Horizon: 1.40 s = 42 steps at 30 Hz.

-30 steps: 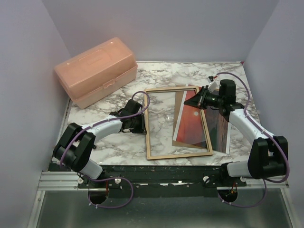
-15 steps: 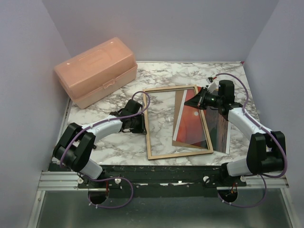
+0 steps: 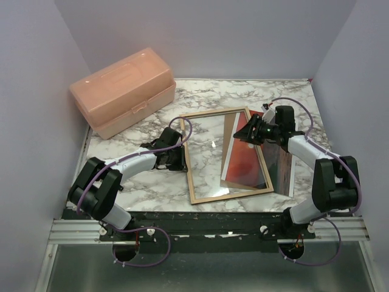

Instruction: Put the photo into the frame

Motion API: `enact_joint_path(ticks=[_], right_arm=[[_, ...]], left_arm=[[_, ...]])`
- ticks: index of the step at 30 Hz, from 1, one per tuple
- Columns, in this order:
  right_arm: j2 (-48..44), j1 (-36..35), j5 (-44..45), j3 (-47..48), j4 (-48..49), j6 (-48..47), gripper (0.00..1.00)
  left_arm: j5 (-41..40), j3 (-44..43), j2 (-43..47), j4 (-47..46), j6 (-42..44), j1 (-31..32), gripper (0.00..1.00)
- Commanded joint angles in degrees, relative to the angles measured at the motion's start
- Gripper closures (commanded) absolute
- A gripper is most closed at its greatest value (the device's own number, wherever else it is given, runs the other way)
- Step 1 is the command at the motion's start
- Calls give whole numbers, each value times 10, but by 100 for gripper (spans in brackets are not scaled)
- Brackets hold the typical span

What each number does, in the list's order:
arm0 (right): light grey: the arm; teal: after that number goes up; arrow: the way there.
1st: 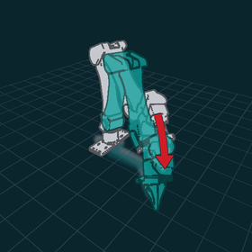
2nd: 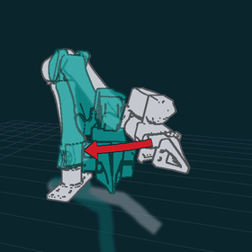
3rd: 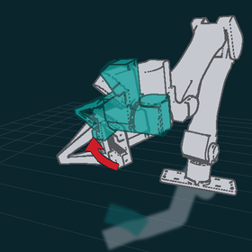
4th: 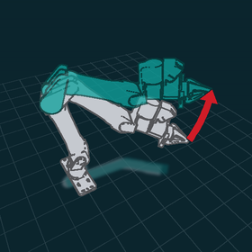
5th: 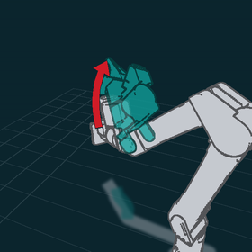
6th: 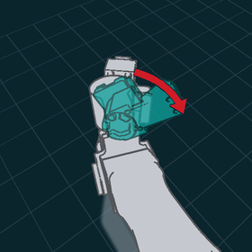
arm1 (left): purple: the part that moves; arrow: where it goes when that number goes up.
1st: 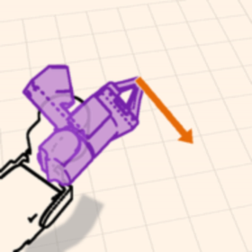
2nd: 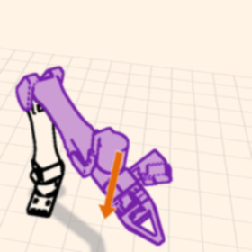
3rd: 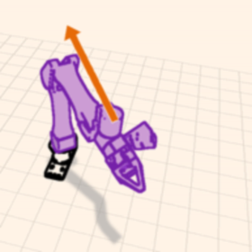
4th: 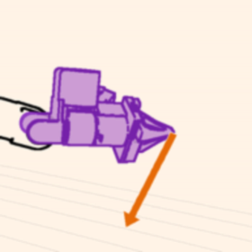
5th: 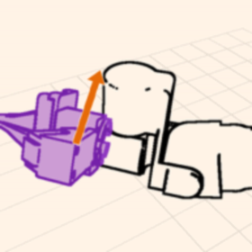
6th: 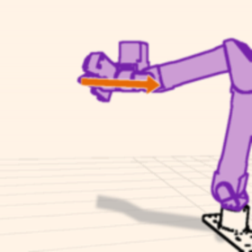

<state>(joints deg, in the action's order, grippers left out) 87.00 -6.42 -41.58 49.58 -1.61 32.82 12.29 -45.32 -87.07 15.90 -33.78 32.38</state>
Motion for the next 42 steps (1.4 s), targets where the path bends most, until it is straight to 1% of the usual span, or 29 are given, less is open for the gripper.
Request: enact_joint_path(ticks=[1, 2, 4, 9, 16, 23, 33, 42], right_arm=[[24, -7, 11, 8, -26, -25, 36], [29, -7, 14, 11, -31, -29, 35], [40, -7, 24, 19, -43, -38, 28], [70, -7, 61, 34, -73, -57, 17], [85, -9, 113, 32, -85, -64, 5], [94, -26, 178, 44, -117, -75, 1], [93, -46, 267, 60, -158, -82, 0], [65, -47, 301, 64, -179, -81, 0]], left_arm=[[-38, 12, -32, 26, 22, 7, 83], [-38, 11, -32, 27, 22, 6, 83], [-40, 10, -33, 27, 23, 6, 83], [-40, 9, -35, 27, 23, 7, 83], [-37, 9, -41, 23, 21, 9, 83], [-35, 7, -43, 25, 21, 9, 83], [-35, 5, -45, 26, 22, 12, 83], [-37, 3, -46, 27, 22, 13, 83]])
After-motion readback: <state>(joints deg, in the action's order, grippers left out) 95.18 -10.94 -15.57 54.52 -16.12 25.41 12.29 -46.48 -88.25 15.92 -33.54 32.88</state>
